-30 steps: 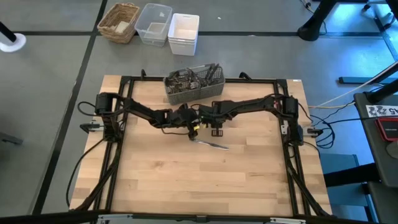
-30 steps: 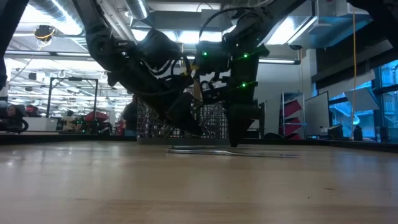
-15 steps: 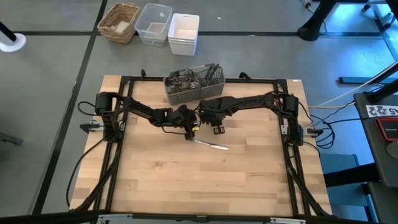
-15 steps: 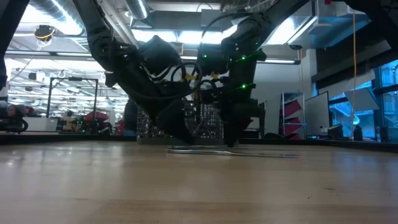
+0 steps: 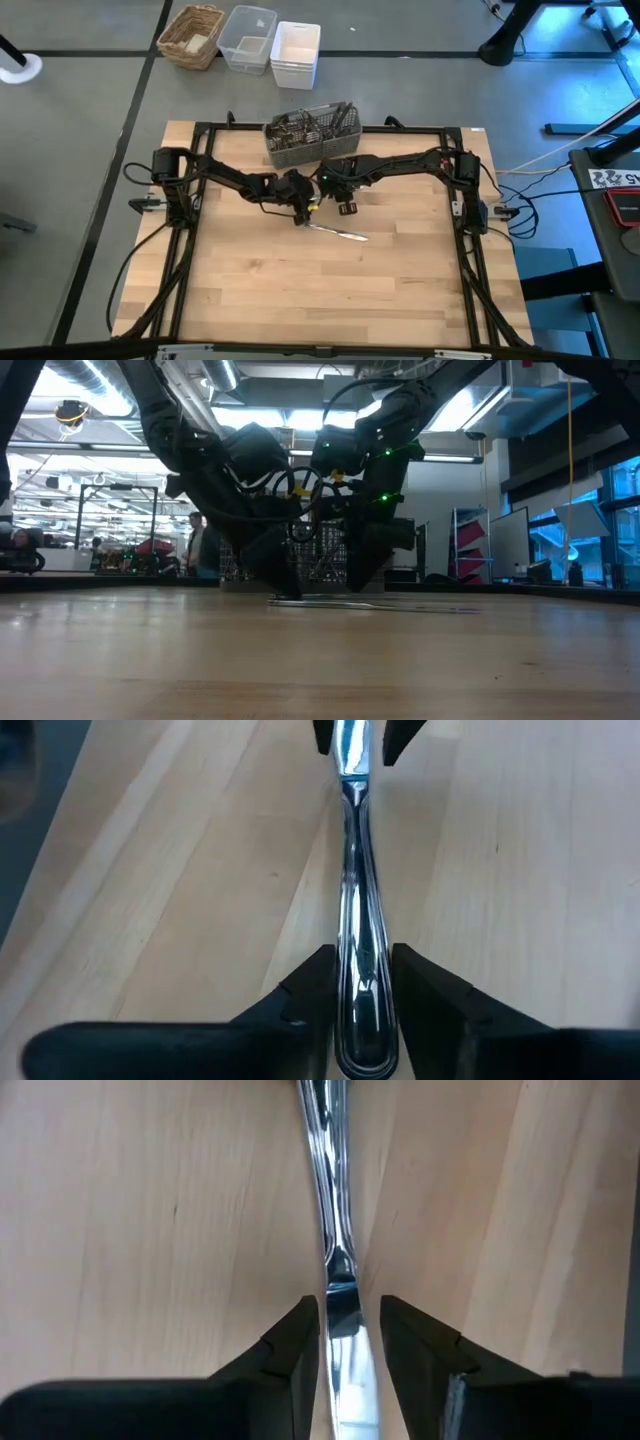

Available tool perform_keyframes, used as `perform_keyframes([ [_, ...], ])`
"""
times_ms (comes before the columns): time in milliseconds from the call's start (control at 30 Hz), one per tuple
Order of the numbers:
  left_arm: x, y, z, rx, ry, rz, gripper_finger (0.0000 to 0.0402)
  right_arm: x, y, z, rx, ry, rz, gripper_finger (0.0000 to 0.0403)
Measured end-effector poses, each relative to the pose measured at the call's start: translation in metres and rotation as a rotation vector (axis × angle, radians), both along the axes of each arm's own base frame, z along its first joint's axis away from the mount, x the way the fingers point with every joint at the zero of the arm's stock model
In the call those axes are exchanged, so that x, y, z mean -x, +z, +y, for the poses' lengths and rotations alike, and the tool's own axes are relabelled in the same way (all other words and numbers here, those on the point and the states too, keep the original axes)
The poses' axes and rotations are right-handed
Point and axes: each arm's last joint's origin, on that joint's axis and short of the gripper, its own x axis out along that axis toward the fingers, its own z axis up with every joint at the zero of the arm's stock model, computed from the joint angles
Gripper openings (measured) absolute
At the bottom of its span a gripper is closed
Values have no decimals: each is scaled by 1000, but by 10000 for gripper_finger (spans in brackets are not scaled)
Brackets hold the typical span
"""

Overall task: Sort silverware
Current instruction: Put the silver knife into the silverware rack

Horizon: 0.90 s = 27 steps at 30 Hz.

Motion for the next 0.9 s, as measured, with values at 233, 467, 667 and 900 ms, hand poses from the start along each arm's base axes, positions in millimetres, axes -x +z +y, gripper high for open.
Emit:
perform_keyframes([
  [233,3,-1,5,79,43,-7,22,1,0,0,-9,-25,1,113],
  [467,3,-2,5,136,59,-19,3,0,0,0,-17,-27,-1,113],
  [667,3,-2,5,143,60,-20,2,0,0,1,-28,-25,-7,113],
  [900,3,-2,5,144,59,-20,4,-1,1,0,-12,-13,-10,113],
])
